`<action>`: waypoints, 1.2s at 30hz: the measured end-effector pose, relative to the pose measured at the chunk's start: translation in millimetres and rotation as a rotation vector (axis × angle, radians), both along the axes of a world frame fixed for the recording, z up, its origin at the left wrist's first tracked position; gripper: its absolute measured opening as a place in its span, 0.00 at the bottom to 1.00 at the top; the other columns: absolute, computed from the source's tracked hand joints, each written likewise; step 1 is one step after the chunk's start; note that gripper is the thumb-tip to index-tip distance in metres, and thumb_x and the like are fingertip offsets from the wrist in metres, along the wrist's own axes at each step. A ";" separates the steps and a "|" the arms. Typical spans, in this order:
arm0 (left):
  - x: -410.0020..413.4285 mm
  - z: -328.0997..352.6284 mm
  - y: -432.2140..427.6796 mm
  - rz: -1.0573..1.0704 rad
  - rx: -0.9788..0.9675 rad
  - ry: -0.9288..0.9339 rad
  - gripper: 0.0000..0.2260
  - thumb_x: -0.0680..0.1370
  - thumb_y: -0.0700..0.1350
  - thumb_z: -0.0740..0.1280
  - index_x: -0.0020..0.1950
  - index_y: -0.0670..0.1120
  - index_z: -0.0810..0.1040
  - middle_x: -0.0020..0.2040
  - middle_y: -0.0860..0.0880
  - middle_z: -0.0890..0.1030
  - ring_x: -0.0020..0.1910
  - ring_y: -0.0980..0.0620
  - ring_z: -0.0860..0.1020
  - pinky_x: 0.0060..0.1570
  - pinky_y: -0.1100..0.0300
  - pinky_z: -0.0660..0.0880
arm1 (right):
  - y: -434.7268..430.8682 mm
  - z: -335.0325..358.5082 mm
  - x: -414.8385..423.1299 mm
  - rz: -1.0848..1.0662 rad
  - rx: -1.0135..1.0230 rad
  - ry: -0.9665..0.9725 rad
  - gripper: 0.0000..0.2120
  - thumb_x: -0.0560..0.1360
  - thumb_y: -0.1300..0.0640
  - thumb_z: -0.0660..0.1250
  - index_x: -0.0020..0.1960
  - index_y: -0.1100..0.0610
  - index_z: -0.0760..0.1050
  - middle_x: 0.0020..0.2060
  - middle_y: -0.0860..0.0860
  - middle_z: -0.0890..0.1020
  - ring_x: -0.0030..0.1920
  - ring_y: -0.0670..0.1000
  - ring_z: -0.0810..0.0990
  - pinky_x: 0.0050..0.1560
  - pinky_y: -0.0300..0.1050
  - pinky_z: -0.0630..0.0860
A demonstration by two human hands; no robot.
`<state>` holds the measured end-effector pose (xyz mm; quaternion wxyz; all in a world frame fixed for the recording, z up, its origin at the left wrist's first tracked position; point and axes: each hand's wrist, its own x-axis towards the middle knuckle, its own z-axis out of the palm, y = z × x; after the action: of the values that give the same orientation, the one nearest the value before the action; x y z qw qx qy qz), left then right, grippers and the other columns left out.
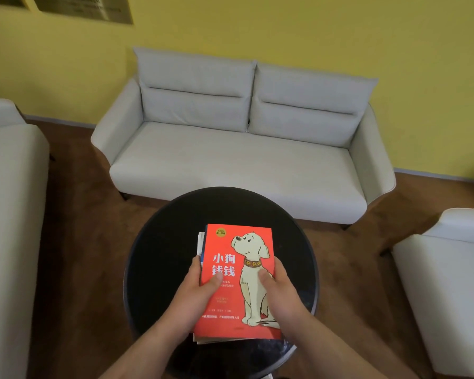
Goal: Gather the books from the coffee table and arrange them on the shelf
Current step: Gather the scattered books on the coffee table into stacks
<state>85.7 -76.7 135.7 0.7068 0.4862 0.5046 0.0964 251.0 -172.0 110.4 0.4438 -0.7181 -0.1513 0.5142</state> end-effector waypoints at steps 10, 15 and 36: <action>2.6 -15.4 -3.8 0.185 -0.131 -0.066 0.17 0.81 0.48 0.64 0.67 0.61 0.66 0.55 0.50 0.83 0.48 0.47 0.85 0.42 0.51 0.82 | 7.3 -9.3 5.7 -0.013 0.018 0.198 0.16 0.85 0.51 0.60 0.71 0.41 0.67 0.52 0.46 0.88 0.50 0.52 0.89 0.41 0.45 0.85; 0.9 -24.7 2.5 0.181 -0.114 -0.043 0.23 0.81 0.46 0.65 0.73 0.57 0.60 0.56 0.48 0.81 0.48 0.46 0.85 0.39 0.53 0.81 | 8.4 -20.5 13.7 -0.016 -0.002 0.274 0.28 0.83 0.50 0.65 0.79 0.47 0.59 0.54 0.50 0.88 0.51 0.55 0.88 0.43 0.49 0.84; 11.6 -42.9 -12.2 -0.094 -0.240 -0.156 0.30 0.70 0.61 0.73 0.70 0.67 0.66 0.62 0.53 0.82 0.60 0.50 0.82 0.66 0.41 0.72 | -19.3 -30.5 73.5 -0.112 -0.065 0.678 0.28 0.73 0.45 0.68 0.66 0.61 0.77 0.54 0.62 0.86 0.44 0.63 0.88 0.42 0.56 0.85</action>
<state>97.3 -89.0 92.8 0.8006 0.4126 0.4327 0.0396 324.4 -191.3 80.0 0.4735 -0.5274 0.0609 0.7028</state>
